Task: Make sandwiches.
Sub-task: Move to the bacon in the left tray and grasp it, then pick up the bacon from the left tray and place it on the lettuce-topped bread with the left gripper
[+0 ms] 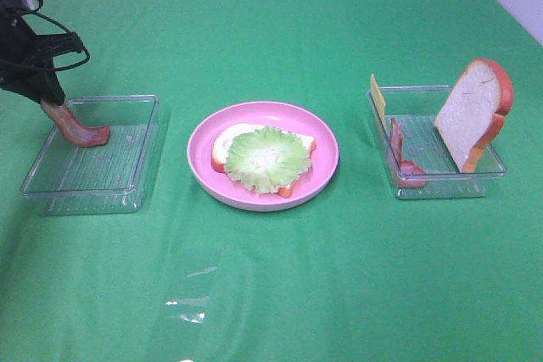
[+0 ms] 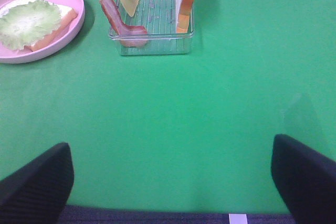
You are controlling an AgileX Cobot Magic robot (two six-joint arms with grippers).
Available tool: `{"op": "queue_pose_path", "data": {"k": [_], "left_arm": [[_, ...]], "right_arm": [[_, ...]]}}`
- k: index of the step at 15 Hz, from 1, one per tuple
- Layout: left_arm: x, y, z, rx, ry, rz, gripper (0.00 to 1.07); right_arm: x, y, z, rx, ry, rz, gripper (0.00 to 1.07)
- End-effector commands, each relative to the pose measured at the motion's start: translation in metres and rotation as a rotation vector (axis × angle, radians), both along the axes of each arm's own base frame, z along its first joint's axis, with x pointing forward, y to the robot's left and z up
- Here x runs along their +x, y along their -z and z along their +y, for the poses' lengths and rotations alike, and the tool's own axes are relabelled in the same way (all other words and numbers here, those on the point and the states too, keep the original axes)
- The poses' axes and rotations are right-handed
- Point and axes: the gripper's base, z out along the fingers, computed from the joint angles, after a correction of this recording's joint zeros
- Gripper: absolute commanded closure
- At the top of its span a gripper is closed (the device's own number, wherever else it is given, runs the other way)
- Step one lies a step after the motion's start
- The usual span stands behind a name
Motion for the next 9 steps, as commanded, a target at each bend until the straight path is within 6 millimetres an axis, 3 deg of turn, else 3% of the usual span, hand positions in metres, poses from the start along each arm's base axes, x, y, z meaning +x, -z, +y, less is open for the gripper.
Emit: {"op": "queue_pose_path", "data": {"k": [1, 6, 9], "left_arm": [[0.001, 0.0, 0.0, 0.003, -0.007, 0.002, 1.07], [0.0, -0.007, -0.003, -0.04, -0.019, -0.006, 1.07], [-0.002, -0.037, -0.012, -0.146, -0.031, -0.067, 1.07]], "right_arm": [[-0.004, 0.0, 0.0, -0.006, 0.0, -0.033, 0.1], [-0.004, 0.0, 0.0, -0.006, 0.0, -0.033, 0.1], [-0.004, 0.0, 0.0, -0.006, 0.0, -0.033, 0.1]]}}
